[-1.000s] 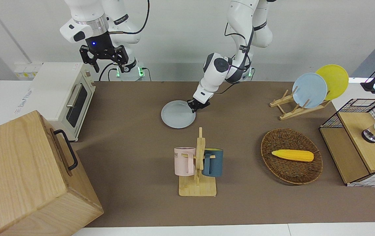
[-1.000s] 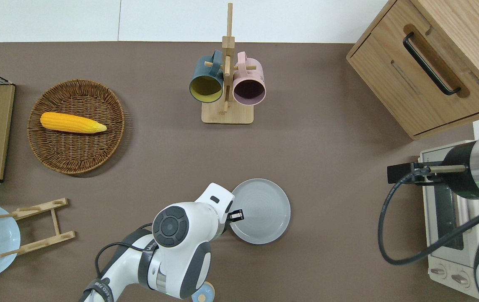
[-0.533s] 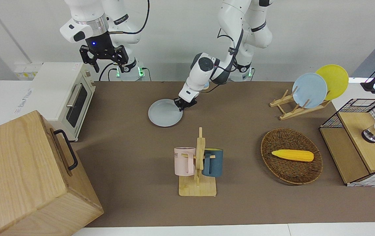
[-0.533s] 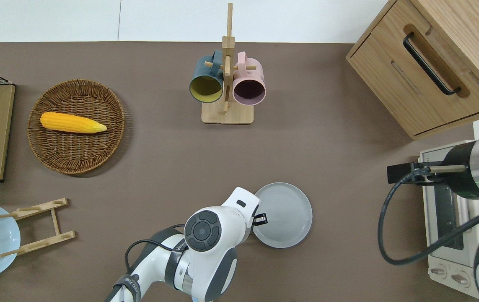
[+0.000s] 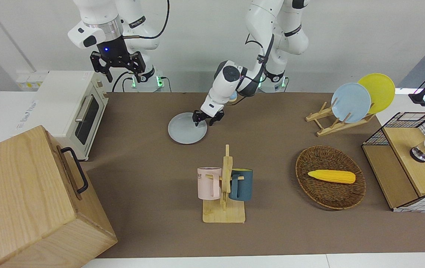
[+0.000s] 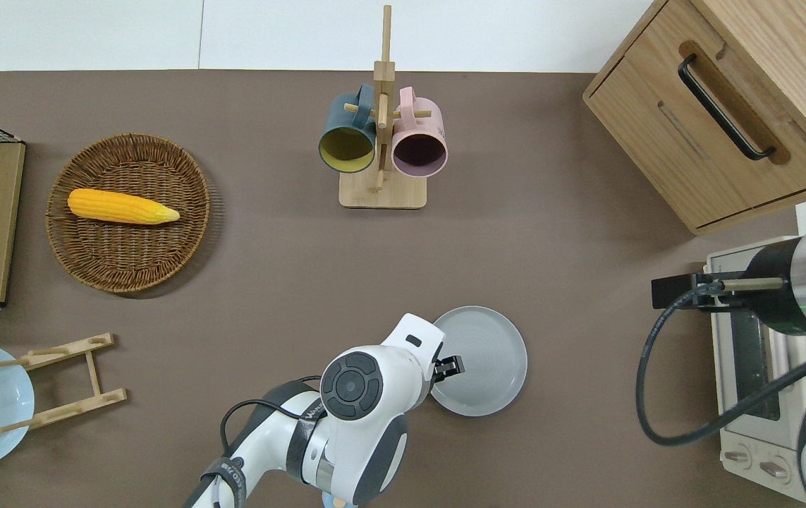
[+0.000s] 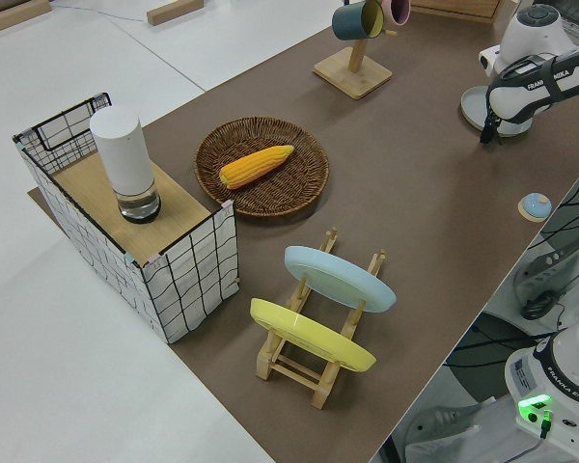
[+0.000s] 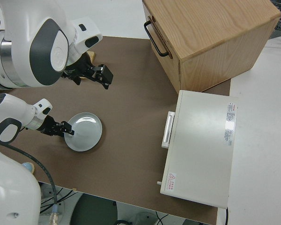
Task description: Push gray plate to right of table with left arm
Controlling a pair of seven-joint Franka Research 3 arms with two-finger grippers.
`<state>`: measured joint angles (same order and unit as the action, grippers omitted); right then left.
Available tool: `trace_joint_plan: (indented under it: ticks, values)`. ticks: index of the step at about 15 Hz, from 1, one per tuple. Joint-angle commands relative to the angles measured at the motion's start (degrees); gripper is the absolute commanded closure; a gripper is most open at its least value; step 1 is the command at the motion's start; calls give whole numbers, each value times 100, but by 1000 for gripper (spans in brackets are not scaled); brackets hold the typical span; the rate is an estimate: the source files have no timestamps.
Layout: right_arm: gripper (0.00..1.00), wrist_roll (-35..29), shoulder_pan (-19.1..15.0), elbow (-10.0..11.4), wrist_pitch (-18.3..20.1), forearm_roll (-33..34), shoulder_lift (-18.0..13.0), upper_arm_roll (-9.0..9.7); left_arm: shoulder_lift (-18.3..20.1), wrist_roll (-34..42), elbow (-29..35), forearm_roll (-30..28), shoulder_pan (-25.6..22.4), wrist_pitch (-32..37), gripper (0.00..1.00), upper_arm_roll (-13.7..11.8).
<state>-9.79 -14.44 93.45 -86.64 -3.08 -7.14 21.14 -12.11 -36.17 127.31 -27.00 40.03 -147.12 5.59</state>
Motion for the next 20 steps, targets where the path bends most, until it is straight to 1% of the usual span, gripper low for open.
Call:
trace_joint_plan:
  ticks: [1, 3, 5, 6, 7, 10, 11, 13, 14, 16, 17, 19, 20]
  values:
    - [5, -67, -138, 156, 7, -123, -157, 83, 375, 83, -31, 18, -328, 840, 13, -66]
    - [5, -58, -138, 156, 7, -123, -157, 83, 638, 372, -48, 220, -653, 1429, 13, -128]
    - [5, -58, -138, 156, -2, -123, -157, 83, 850, 645, -267, 475, -873, 2244, 13, -390]
    - [5, -67, -138, 156, -2, -123, -157, 83, 868, 733, -468, 633, -1005, 2719, 13, -505]
    - [5, -58, -138, 156, -2, -123, -157, 83, 877, 778, -731, 791, -1171, 3167, 11, -567]
    - [5, -67, -138, 156, -2, -123, -157, 83, 886, 796, -1531, 1370, -1471, 4276, 11, -708]
    - [5, -58, -138, 156, 7, -123, -157, 83, 886, 796, -1786, 1538, -1637, 4601, 11, -674]
    - [5, -58, -138, 156, -1, -123, -157, 83, 929, 891, -1938, 1619, -2041, 4972, 11, -664]
    - [5, -67, -146, 156, 7, -123, -157, 83, 1017, 1162, -1955, 1627, -2287, 5078, 11, -621]
    - [5, -58, -138, 156, -2, -123, -157, 83, 1184, 1908, -2069, 1636, -2954, 5280, 11, -393]
    - [5, -58, -138, 156, -2, -123, -157, 83, 1254, 2181, -2148, 1715, -3183, 5351, 11, -340]
    - [5, -58, -138, 156, 7, -123, -157, 83, 1412, 2447, -2315, 2126, -3500, 5439, 11, -313]
    - [5, -58, -138, 156, -1, -123, -157, 83, 1492, 2544, -2438, 2285, -3624, 5500, 11, -252]
